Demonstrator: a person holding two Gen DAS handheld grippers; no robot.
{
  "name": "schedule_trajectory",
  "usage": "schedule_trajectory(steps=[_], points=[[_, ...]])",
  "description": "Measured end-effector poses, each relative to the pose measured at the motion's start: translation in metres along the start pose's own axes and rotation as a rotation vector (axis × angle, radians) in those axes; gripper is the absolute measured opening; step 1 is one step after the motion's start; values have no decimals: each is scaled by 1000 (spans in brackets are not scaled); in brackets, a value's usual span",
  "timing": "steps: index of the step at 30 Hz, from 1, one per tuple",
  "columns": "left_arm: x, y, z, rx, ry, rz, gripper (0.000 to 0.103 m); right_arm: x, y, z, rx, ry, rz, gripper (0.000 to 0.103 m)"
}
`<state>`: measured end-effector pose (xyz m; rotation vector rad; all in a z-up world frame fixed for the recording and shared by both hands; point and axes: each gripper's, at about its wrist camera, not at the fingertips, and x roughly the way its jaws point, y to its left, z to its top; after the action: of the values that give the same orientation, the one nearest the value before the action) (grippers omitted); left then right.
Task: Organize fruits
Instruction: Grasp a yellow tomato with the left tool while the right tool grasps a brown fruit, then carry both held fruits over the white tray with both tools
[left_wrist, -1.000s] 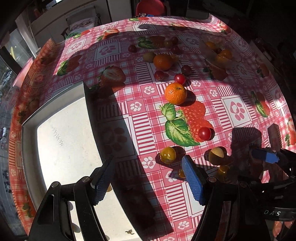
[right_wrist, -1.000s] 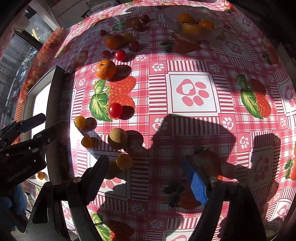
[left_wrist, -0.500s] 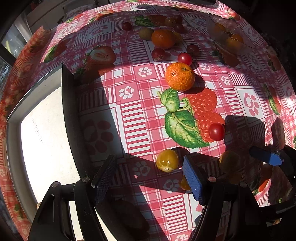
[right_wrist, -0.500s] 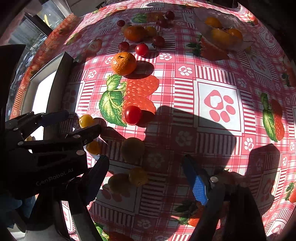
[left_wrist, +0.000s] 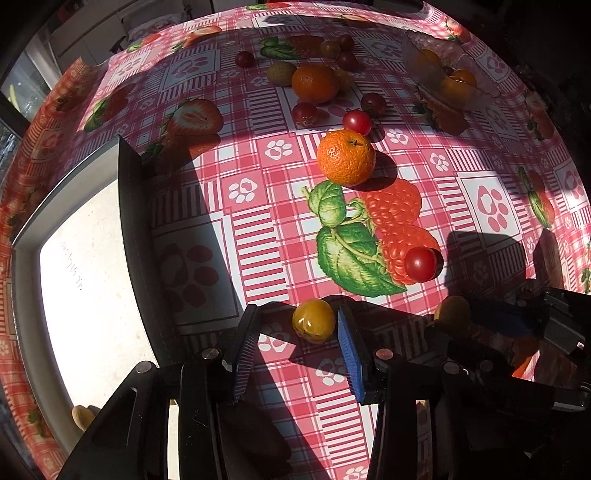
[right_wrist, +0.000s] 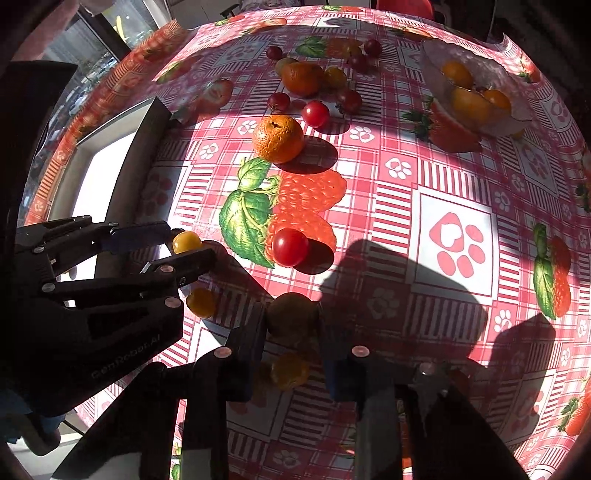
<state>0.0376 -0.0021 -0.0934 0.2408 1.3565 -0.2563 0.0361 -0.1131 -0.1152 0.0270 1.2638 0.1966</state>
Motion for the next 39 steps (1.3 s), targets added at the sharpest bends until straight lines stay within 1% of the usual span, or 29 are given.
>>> schedule_trajectory(steps=[2,3,5,8,12,18,20,30,39], points=[[-2,0,1,-4,-5,-13,25,-5,-8,-2,30,-3,13,29],[-3,0,1,-6,-5,-25,23,-6,-11,-3,46,-3,22,29],[-5,3,1,-20,-3,-49,23,-8,-15,-5,72,-1,33,29],[-12,6,1,-28,-12,-55,23,-13,-21,-6,99,-3,40,30],[-31,8,-4,-37,-35,-61,23,-19,-24,-6,127,-6,54,30],[-46,21,-4,-51,-73,-55,23,-28,-22,-1,119,-15,62,30],[-54,28,-9,-65,-81,-54,23,-29,-17,1,111,-15,64,30],[-66,74,-22,-145,-110,-14,23,-31,19,16,49,-13,90,30],[-72,121,-38,-227,-124,27,23,-24,69,35,-36,-8,130,30]])
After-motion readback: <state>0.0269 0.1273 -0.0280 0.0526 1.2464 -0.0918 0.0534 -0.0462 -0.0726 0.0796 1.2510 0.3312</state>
